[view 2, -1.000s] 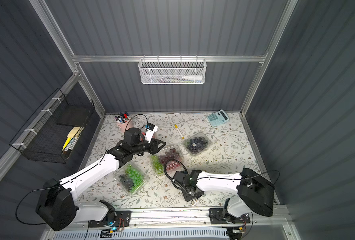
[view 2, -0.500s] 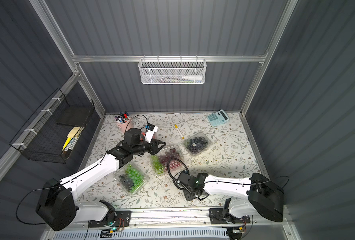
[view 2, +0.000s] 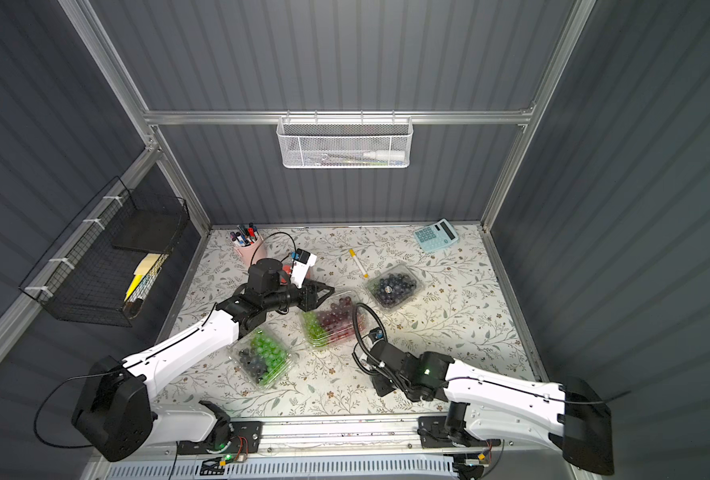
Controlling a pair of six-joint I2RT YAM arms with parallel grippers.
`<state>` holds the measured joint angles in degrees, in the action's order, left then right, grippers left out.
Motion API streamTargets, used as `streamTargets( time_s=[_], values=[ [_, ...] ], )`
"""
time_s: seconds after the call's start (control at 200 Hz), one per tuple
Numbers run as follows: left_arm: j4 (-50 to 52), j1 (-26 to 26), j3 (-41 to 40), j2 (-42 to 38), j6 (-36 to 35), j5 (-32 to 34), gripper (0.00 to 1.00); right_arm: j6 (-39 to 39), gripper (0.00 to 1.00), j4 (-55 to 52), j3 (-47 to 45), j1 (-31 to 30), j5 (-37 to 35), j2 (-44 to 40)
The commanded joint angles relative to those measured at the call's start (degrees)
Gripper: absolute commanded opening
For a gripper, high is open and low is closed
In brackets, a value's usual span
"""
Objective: Label fruit boxes
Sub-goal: Pick up the label sticker from the center of the board.
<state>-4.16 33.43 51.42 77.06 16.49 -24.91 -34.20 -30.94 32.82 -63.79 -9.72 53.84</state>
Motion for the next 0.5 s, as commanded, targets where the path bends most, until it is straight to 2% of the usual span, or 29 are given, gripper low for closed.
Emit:
streamTargets(
  time_s=[0.0,0.11,0.215,0.495],
  values=[
    [-6.27,0.66,-1.13,0.81,1.97,-7.2,0.48,4.94,0.27,1.17,2.77,0.23,-5.08,-4.11],
    [-10.59,1.61,-1.75,1.16,3.04,-10.4,0.5,8.16,0.27,3.75,4.11,1.4,-7.13,-6.99],
    [-15.37,2.23,-2.46,1.7,4.47,-13.96,0.55,11.54,0.27,7.03,5.67,3.69,-6.17,-7.96],
    [-24.05,4.0,-3.77,2.17,3.56,-21.1,0.57,15.36,0.27,16.35,9.53,13.11,6.37,-5.83]
  ],
)
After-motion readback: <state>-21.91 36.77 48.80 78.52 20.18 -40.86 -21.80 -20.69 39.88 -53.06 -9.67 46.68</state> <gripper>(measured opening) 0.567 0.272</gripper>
